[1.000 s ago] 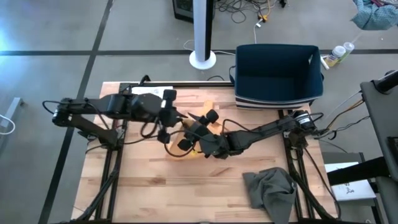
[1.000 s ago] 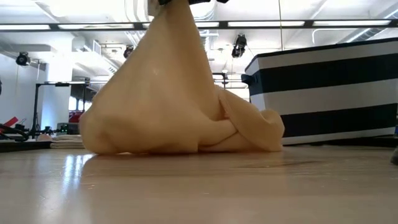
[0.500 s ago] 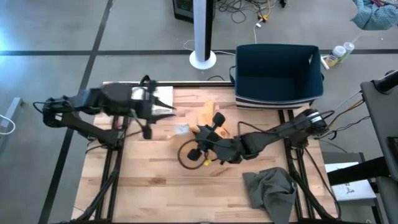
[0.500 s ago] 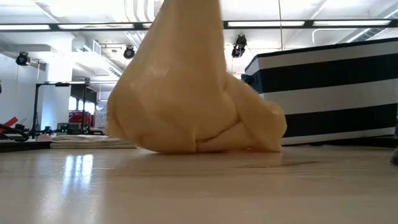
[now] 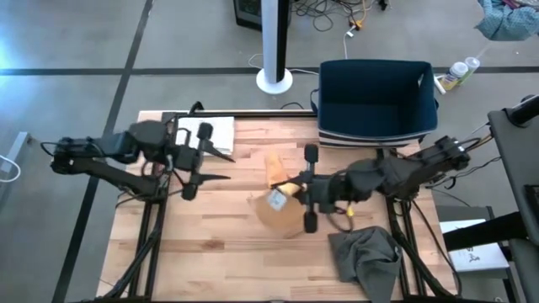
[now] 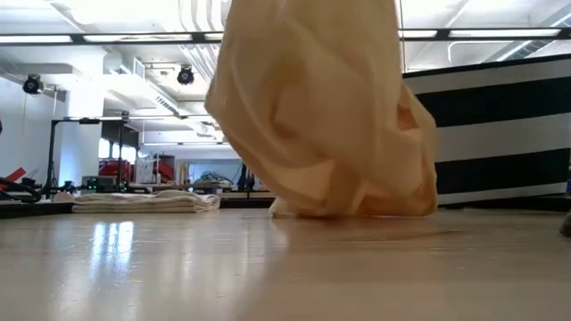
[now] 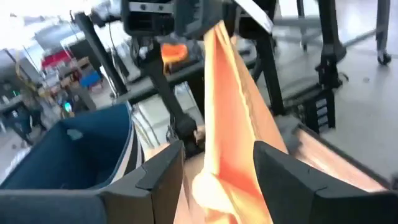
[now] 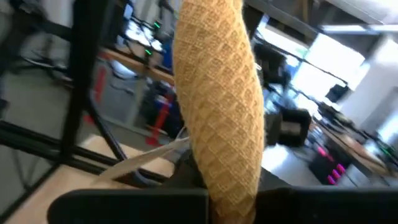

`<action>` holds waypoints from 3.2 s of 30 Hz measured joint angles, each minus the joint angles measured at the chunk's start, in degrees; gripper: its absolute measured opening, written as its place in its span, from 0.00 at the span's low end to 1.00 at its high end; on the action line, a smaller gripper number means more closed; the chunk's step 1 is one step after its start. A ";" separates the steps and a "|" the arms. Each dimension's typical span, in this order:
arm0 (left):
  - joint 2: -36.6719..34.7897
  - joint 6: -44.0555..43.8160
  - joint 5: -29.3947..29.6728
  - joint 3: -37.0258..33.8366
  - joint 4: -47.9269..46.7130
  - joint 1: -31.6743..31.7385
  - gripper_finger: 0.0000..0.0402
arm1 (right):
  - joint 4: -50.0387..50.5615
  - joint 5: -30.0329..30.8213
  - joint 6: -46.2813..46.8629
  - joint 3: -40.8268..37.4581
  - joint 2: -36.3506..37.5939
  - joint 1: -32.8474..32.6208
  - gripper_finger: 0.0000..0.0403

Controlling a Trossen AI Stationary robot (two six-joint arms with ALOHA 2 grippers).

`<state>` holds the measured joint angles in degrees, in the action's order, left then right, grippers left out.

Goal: Fold towel
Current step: Fold the yellow towel

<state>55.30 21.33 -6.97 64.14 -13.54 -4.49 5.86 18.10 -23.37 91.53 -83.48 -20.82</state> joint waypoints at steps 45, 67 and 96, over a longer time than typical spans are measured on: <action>20.30 -19.44 -9.36 -19.36 11.92 1.18 0.49 | -0.72 18.46 -4.25 0.00 9.42 5.86 0.01; 40.72 -30.83 5.52 -28.07 45.78 1.53 0.41 | -0.82 17.67 -6.29 1.31 9.27 5.84 0.01; -2.58 -18.20 24.08 16.18 -29.53 -16.08 0.00 | 10.32 6.46 -9.47 20.00 9.16 1.04 0.01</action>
<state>52.72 3.14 17.11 80.32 -43.06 -20.57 16.18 24.55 -32.84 111.53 -74.32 -19.78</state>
